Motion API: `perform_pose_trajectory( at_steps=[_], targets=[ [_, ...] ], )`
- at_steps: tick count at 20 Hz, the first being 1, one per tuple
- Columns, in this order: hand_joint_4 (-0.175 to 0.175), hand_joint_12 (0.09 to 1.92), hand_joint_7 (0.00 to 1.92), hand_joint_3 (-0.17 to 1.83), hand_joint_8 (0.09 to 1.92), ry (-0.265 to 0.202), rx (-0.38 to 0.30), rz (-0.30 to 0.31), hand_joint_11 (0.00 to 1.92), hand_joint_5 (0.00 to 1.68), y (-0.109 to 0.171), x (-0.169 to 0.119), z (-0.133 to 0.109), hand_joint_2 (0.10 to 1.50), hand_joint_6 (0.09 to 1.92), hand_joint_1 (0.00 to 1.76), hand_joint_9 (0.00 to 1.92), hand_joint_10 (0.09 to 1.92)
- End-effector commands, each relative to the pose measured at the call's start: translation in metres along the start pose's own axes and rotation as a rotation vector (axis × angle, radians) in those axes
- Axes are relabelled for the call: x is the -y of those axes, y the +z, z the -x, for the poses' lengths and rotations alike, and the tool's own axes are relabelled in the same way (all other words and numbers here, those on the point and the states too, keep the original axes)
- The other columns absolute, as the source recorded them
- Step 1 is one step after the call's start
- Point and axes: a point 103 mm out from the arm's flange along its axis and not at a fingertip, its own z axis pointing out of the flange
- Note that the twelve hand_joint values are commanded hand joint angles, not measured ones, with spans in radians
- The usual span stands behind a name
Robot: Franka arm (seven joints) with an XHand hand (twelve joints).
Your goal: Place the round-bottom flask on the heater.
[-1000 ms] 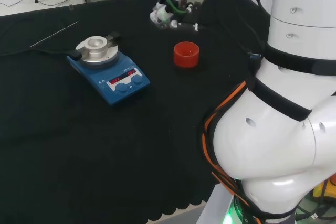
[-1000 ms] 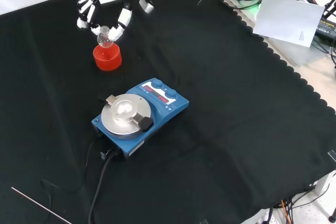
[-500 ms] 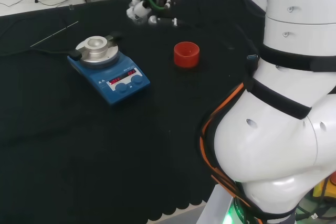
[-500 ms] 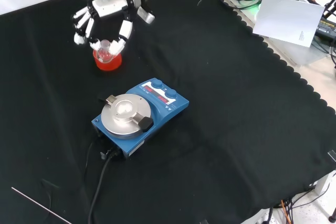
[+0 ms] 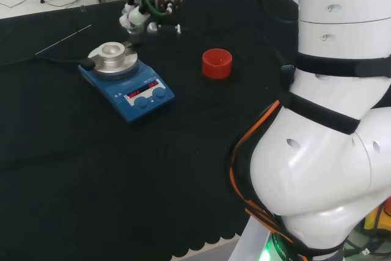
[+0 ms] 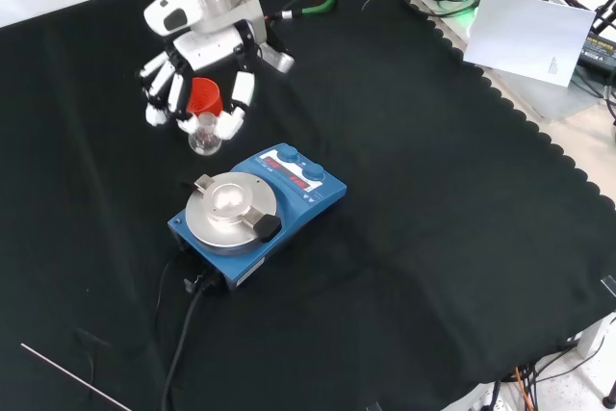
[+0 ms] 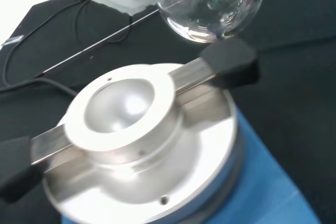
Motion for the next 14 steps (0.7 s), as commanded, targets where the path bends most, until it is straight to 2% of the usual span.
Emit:
perform_pose_trajectory(
  at_steps=[1, 4, 11, 14],
  targets=[
    [0.175, 1.34, 0.46, 0.70, 0.61, -0.025, -0.012, -0.017, 0.19, 1.02, 0.010, -0.002, -0.016, 0.76, 1.12, 1.04, 0.59, 0.62],
    [0.175, 1.34, 0.46, 0.70, 0.61, -0.023, -0.015, -0.016, 0.19, 1.02, 0.015, -0.004, -0.021, 0.76, 1.12, 1.04, 0.59, 0.62],
    [0.175, 1.34, 0.46, 0.70, 0.61, -0.055, -0.032, -0.035, 0.19, 1.03, 0.029, -0.009, -0.035, 0.76, 1.11, 1.04, 0.59, 0.62],
    [0.175, 1.34, 0.47, 0.70, 0.61, -0.059, -0.051, -0.038, 0.19, 1.03, 0.024, -0.010, -0.027, 0.76, 1.11, 1.04, 0.59, 0.62]
  ],
)
